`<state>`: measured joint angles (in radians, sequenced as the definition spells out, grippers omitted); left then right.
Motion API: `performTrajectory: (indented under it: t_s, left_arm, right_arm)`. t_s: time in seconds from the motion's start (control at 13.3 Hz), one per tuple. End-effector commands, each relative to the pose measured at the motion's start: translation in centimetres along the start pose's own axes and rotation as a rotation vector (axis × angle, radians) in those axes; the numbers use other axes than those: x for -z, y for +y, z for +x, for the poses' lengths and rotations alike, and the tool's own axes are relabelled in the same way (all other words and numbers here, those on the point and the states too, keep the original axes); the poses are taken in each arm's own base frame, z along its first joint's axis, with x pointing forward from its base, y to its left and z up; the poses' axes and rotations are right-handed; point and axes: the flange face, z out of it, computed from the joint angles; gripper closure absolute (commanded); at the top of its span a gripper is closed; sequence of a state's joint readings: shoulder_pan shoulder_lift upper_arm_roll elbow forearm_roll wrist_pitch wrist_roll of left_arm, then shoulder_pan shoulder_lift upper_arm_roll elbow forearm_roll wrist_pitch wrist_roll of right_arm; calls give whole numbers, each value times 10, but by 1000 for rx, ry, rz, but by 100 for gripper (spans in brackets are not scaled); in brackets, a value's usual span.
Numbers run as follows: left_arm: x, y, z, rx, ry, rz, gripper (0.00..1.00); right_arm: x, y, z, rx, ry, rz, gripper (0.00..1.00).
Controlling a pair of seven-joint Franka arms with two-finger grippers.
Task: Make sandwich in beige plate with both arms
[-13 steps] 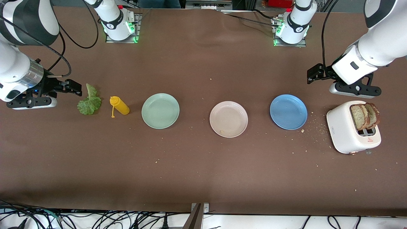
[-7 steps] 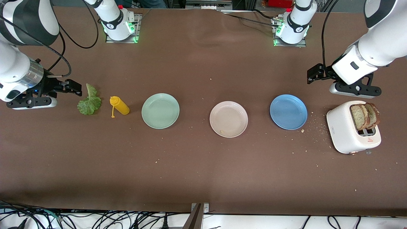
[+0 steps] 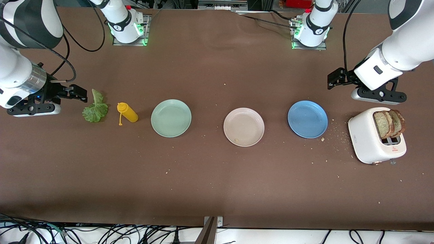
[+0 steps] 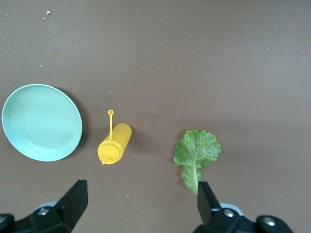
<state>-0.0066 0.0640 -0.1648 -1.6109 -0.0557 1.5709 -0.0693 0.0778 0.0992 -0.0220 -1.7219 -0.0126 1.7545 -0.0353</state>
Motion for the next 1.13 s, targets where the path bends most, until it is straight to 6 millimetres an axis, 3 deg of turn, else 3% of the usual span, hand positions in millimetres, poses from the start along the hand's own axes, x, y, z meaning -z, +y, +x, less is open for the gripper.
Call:
performTrajectory:
  t_s: [0.0, 1.05]
  left_arm:
    - [7, -1, 0, -21, 2, 6, 0]
    - [8, 8, -1, -29, 4, 7, 0]
  right_arm:
    - [4, 3, 1, -5, 4, -2, 0]
    - [4, 3, 1, -5, 4, -2, 0]
